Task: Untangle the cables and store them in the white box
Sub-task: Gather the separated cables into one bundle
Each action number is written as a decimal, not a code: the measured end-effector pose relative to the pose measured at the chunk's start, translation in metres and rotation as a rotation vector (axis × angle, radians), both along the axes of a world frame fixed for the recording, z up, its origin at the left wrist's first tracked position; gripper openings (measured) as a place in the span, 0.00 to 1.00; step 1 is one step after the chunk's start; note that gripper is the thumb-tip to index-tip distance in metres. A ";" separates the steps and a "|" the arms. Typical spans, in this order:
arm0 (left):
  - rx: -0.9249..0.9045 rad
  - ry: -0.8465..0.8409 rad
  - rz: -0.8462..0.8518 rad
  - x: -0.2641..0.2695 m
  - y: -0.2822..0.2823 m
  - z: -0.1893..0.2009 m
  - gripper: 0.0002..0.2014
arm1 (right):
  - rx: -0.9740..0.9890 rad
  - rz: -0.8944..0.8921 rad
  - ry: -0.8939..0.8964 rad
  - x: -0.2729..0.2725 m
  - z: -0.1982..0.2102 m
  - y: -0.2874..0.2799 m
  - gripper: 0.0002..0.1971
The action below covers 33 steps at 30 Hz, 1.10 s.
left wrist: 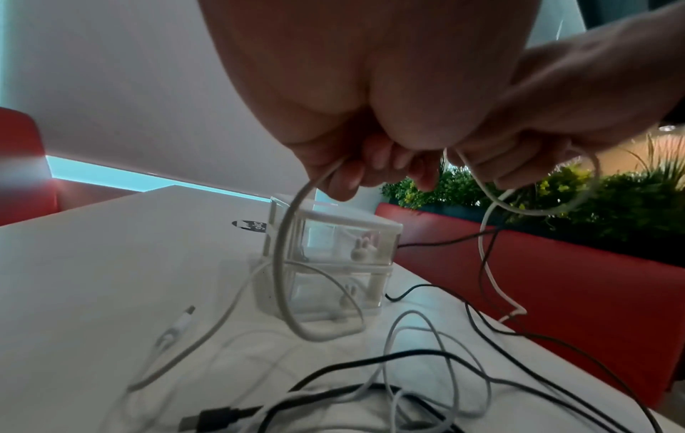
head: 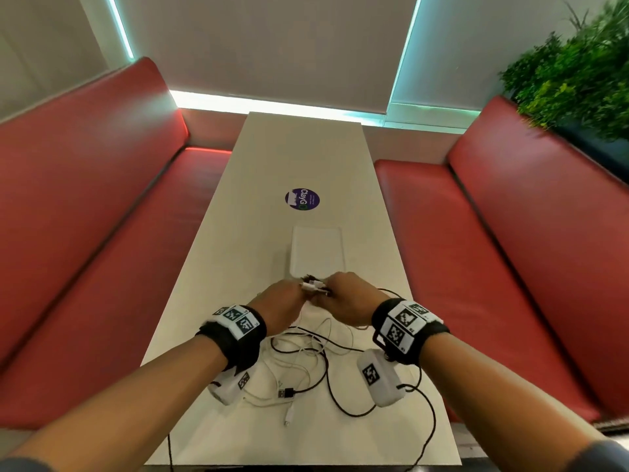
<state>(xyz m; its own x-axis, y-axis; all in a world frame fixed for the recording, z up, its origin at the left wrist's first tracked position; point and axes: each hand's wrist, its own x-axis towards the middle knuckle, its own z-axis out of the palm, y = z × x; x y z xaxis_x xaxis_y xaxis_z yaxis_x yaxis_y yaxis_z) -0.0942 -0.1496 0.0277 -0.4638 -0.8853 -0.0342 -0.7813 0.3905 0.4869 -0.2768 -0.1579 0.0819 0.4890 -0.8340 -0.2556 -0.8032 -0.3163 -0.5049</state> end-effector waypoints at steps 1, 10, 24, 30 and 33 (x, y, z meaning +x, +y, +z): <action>-0.014 0.034 0.000 0.003 -0.001 0.000 0.11 | 0.027 -0.013 -0.045 -0.002 0.000 -0.001 0.14; 0.274 -0.094 0.273 0.058 -0.007 -0.012 0.12 | 0.078 -0.564 -0.705 -0.047 0.020 -0.030 0.15; 0.664 1.062 0.325 -0.006 -0.008 0.018 0.15 | -0.086 -0.023 0.052 -0.021 0.002 -0.007 0.10; 0.594 0.920 0.276 -0.008 -0.009 0.019 0.14 | -0.057 -0.010 0.041 -0.021 0.006 -0.007 0.11; 0.506 0.714 0.262 -0.001 -0.013 0.018 0.11 | -0.119 -0.007 0.083 -0.029 0.016 -0.015 0.11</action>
